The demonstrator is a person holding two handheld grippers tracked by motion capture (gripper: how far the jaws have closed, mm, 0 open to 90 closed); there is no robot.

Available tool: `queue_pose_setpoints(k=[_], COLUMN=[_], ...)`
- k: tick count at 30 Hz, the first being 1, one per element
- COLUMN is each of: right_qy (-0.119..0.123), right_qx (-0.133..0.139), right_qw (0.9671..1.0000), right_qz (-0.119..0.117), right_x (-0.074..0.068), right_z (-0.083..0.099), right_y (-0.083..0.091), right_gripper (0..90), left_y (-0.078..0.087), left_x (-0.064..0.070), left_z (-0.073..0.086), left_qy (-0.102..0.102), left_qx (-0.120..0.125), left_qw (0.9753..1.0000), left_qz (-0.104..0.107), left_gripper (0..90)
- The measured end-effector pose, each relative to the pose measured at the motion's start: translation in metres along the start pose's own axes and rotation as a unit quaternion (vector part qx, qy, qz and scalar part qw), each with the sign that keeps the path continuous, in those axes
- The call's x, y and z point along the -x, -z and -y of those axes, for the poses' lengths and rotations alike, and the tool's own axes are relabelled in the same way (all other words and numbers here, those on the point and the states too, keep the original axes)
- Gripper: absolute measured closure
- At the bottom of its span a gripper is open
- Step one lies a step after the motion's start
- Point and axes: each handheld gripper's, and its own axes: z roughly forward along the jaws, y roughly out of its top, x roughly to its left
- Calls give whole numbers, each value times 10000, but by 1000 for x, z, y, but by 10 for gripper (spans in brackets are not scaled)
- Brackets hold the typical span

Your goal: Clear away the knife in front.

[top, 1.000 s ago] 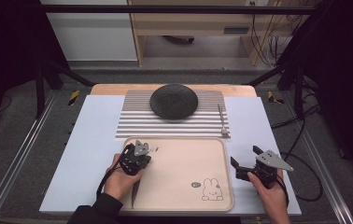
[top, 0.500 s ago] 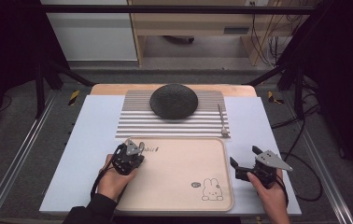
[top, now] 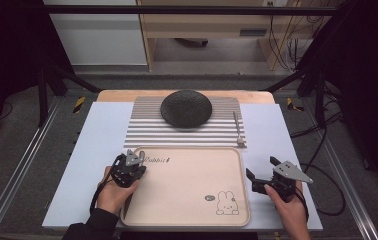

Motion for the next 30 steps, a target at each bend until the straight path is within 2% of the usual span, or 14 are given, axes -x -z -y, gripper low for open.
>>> queue_pose_setpoints(k=[5,8,11,16,19,22,24,25,26,28,29,30], right_qy=[8,1,-1,-21,-2,11,27,39,39,66,60,53], right_qx=[-8,-23,-29,-7,-43,-49,-78,-91,-91,-98,-103,-119], right_qw=[10000,10000,10000,10000,10000,10000,10000,10000,10000,9999,9999,9999], right_qz=[10,9,2,6,28,21,16,-6,-6,-9,-19,-26], right_x=[0,0,0,1,1,1,0,0,0,0,0,0], right_z=[0,1,1,1,2,2,2,2,2,2,2,3], right_y=[0,-1,-1,-2,-1,-2,-2,-2,-2,-2,-2,-2], right_gripper=[39,38,38,37,38,39,39,39,39,38,37,38], left_y=[1,1,1,9,14,16,20,22,25,28,29,30], left_x=[-4,-3,-1,3,8,12,11,11,10,9,8,7], left_z=[5,6,7,5,7,9,10,11,12,14,15,16], left_qy=[114,37,57,-15,-26,-115,-100,-74,-50,14,62,156], left_qx=[96,162,261,662,1021,1188,1429,1546,1653,1828,1891,1944], left_qw=[9999,9998,9996,9978,9947,9924,9890,9871,9853,9818,9802,9786], left_qz=[3,-58,-78,-102,-152,-294,-364,-413,-438,-511,-581,-655], left_gripper=[900,900,900,900,900,900,899,858,858,768,607,522])
